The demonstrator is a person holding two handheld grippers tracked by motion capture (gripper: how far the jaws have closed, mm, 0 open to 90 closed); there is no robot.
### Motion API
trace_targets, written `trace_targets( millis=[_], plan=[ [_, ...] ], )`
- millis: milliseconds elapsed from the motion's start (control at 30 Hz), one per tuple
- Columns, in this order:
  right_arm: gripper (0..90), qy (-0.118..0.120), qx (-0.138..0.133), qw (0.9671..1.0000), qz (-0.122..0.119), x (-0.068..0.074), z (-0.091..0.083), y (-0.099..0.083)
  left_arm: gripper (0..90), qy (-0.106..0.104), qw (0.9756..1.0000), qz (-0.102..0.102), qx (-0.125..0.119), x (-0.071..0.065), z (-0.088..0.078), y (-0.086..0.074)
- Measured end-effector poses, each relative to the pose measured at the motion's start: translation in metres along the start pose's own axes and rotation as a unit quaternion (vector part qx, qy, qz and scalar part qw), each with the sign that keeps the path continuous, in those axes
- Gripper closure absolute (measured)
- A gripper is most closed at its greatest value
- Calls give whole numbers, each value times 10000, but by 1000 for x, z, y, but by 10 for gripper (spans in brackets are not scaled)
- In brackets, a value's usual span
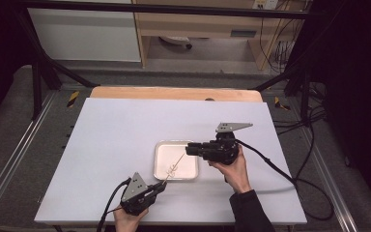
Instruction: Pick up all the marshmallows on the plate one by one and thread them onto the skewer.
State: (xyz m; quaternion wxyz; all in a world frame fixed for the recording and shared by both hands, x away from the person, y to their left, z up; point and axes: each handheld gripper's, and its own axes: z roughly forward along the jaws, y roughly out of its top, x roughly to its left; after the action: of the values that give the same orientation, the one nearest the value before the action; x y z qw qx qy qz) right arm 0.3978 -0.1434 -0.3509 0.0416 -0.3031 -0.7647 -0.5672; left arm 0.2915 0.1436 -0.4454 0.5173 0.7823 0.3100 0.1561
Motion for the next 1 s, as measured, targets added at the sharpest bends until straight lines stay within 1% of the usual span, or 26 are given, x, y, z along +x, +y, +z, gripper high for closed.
trace_targets(
  millis=[300,500,833,1000],
  plan=[
    [736,102,95,9999,58,-1,5,-3,881,-33,10000,40,-20,-1,1,0],
    [738,177,224,9995,133,-1,11,-6,882,-34,10000,74,11,0,2,0],
    [762,293,205,9990,254,0,18,-12,882,-41,9999,158,30,0,2,-1],
    [776,291,161,9991,270,2,21,-16,882,-17,9998,161,91,-1,3,-1]
  ],
)
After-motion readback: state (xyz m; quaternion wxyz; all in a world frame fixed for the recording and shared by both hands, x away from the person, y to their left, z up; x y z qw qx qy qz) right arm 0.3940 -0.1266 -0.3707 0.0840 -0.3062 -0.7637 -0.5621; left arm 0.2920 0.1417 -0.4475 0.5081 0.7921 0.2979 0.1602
